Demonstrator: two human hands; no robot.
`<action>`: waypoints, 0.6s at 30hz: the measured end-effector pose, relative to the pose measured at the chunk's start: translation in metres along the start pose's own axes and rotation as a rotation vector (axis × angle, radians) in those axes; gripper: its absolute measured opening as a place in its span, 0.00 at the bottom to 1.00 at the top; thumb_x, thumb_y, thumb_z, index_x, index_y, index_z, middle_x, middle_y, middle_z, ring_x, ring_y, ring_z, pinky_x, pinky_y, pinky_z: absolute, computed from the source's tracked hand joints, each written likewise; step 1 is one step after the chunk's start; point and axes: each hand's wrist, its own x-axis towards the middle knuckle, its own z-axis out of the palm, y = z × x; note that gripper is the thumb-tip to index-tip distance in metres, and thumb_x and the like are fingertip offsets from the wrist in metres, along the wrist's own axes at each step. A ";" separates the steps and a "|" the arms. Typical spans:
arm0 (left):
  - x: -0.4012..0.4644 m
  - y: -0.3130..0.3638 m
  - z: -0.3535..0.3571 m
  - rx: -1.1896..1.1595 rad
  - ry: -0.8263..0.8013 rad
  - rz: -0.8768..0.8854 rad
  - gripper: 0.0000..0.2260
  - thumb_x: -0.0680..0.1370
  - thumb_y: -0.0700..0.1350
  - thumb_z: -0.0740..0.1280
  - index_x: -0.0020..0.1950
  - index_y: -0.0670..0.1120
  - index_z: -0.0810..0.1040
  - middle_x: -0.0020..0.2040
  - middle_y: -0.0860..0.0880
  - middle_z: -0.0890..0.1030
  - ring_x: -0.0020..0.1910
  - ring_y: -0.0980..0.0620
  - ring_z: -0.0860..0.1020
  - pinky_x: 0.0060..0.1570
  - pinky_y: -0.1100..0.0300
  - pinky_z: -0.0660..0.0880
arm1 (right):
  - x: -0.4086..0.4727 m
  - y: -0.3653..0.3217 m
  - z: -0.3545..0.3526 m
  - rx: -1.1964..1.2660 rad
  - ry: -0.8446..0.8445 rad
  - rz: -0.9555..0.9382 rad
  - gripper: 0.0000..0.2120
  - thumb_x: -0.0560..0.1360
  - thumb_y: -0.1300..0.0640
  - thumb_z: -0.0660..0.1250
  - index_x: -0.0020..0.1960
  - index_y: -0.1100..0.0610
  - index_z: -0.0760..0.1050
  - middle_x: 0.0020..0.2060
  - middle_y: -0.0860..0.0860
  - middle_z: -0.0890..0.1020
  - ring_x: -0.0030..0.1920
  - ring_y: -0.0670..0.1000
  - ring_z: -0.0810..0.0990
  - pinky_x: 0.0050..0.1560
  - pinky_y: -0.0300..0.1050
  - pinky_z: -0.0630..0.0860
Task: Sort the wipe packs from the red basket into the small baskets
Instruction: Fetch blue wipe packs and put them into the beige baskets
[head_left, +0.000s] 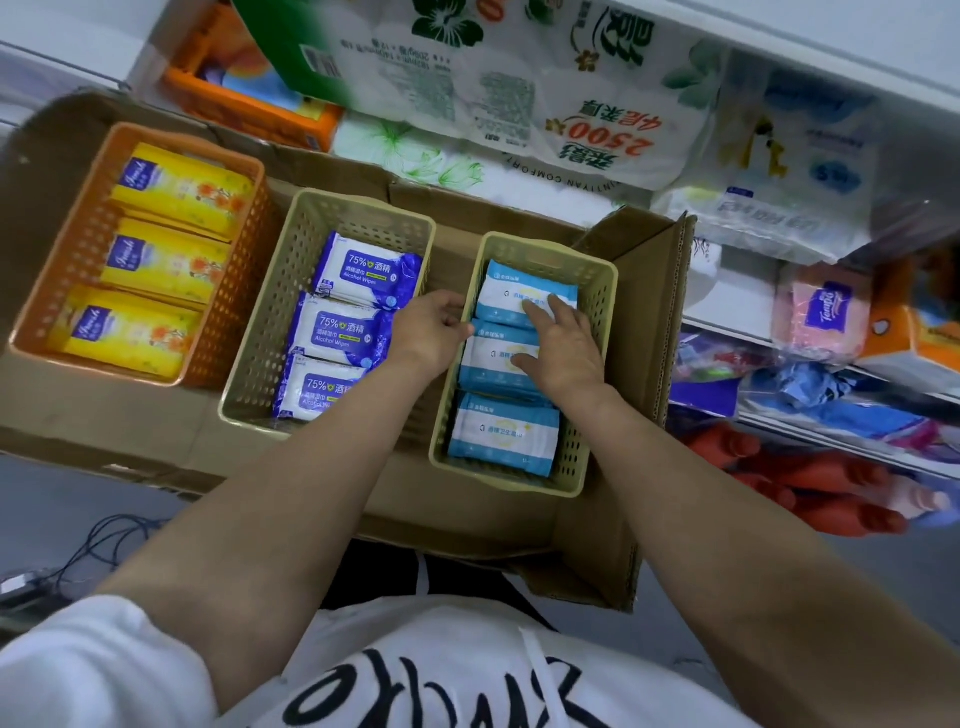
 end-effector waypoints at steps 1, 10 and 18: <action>0.000 0.000 0.000 0.000 0.004 -0.001 0.18 0.77 0.43 0.71 0.67 0.47 0.76 0.53 0.48 0.80 0.55 0.51 0.77 0.52 0.59 0.73 | 0.001 0.001 0.000 0.008 0.003 -0.002 0.36 0.77 0.48 0.69 0.79 0.47 0.56 0.79 0.52 0.55 0.78 0.57 0.52 0.75 0.52 0.57; -0.018 0.010 -0.014 -0.028 0.019 -0.042 0.18 0.77 0.43 0.71 0.67 0.46 0.76 0.56 0.47 0.81 0.56 0.51 0.77 0.52 0.61 0.71 | 0.002 -0.007 -0.018 0.062 -0.039 0.023 0.33 0.77 0.46 0.69 0.78 0.51 0.62 0.77 0.54 0.61 0.76 0.57 0.59 0.74 0.52 0.59; -0.044 0.021 -0.136 0.185 0.117 0.171 0.18 0.74 0.46 0.74 0.64 0.47 0.79 0.60 0.45 0.82 0.60 0.47 0.78 0.60 0.57 0.73 | -0.009 -0.094 -0.118 0.089 0.096 -0.145 0.23 0.77 0.46 0.68 0.69 0.53 0.74 0.66 0.55 0.77 0.65 0.56 0.76 0.57 0.44 0.71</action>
